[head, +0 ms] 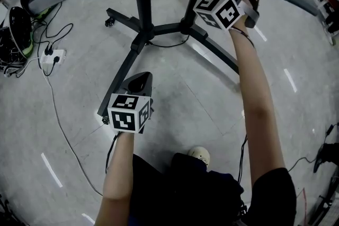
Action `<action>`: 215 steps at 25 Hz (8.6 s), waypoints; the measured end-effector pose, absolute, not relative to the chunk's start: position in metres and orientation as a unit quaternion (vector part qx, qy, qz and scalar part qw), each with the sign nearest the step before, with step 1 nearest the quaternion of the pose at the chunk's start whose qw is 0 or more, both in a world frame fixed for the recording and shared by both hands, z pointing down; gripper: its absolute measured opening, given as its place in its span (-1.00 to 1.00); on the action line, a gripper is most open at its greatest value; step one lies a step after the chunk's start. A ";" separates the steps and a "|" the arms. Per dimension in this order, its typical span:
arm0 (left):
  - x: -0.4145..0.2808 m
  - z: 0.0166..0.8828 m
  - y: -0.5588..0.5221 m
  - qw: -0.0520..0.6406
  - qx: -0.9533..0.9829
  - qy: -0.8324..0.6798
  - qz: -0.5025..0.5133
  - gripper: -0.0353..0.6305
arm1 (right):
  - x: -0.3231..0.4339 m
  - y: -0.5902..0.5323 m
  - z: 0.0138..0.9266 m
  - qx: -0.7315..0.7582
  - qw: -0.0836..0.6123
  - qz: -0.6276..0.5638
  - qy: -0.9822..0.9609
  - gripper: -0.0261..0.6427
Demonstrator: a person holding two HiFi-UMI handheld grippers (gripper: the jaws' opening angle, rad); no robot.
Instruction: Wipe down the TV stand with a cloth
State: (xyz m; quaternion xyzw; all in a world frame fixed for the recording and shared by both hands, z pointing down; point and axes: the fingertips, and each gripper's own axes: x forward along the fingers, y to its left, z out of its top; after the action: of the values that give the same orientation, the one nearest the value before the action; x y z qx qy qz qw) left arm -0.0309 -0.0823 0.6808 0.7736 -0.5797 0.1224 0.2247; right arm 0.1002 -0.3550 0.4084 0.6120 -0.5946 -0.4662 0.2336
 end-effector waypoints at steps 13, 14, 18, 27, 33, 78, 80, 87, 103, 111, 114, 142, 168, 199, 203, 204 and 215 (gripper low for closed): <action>-0.043 0.694 -0.080 0.224 0.765 -0.587 0.140 -0.88 | 0.111 -0.380 0.462 0.616 0.264 -0.426 -0.607 -0.61; -0.044 0.695 -0.080 0.224 0.764 -0.588 0.142 -0.88 | 0.112 -0.383 0.469 0.616 0.268 -0.424 -0.608 -0.61; -0.047 0.700 -0.081 0.228 0.759 -0.591 0.149 -0.88 | 0.115 -0.392 0.499 0.610 0.284 -0.412 -0.614 -0.61; -0.040 0.714 -0.089 0.234 0.754 -0.590 0.168 -0.88 | 0.117 -0.407 0.568 0.590 0.323 -0.394 -0.625 -0.61; -0.036 0.722 -0.092 0.239 0.753 -0.586 0.180 -0.88 | 0.117 -0.411 0.612 0.575 0.350 -0.381 -0.634 -0.61; -0.048 0.709 -0.080 0.232 0.752 -0.595 0.165 -0.88 | 0.082 -0.346 0.715 0.480 0.393 -0.339 -0.708 -0.62; -0.056 0.702 -0.073 0.226 0.750 -0.600 0.163 -0.88 | 0.066 -0.328 0.709 0.468 0.374 -0.335 -0.728 -0.62; -0.108 0.670 -0.038 0.205 0.721 -0.644 0.153 -0.88 | -0.020 -0.241 0.689 0.390 0.282 -0.200 -0.853 -0.62; -0.227 0.647 0.053 0.219 0.623 -0.735 0.153 -0.88 | -0.175 -0.005 0.736 0.103 0.222 0.024 -0.969 -0.62; -0.238 0.653 0.071 0.223 0.618 -0.739 0.151 -0.88 | -0.208 0.071 0.765 0.038 0.227 0.072 -0.970 -0.62; -0.236 0.653 0.069 0.227 0.621 -0.737 0.143 -0.88 | -0.217 0.085 0.775 0.031 0.236 0.057 -0.969 -0.62; -0.218 0.677 0.041 0.249 0.637 -0.713 0.154 -0.88 | -0.189 -0.016 0.791 0.138 0.235 0.057 -0.960 -0.62; -0.174 0.701 0.000 0.234 0.664 -0.675 0.219 -0.88 | -0.155 -0.158 0.784 0.253 0.247 0.018 -0.935 -0.62; -0.177 0.710 0.000 0.240 0.663 -0.672 0.225 -0.88 | -0.123 -0.265 0.750 0.372 0.254 -0.067 -0.890 -0.62; -0.173 0.711 -0.003 0.239 0.667 -0.669 0.226 -0.88 | -0.111 -0.270 0.749 0.376 0.257 -0.071 -0.887 -0.62; -0.171 0.711 -0.004 0.240 0.668 -0.667 0.227 -0.88 | -0.107 -0.271 0.750 0.377 0.259 -0.073 -0.886 -0.62; -0.161 0.719 -0.011 0.241 0.670 -0.661 0.238 -0.88 | -0.064 -0.299 0.762 0.410 0.271 -0.050 -0.869 -0.62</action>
State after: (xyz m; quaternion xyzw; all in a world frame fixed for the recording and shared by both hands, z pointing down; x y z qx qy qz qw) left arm -0.1609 -0.0107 0.7186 0.6695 -0.6612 0.2377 0.2409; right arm -0.0637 -0.2994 0.7622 0.4102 -0.8693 -0.0502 0.2711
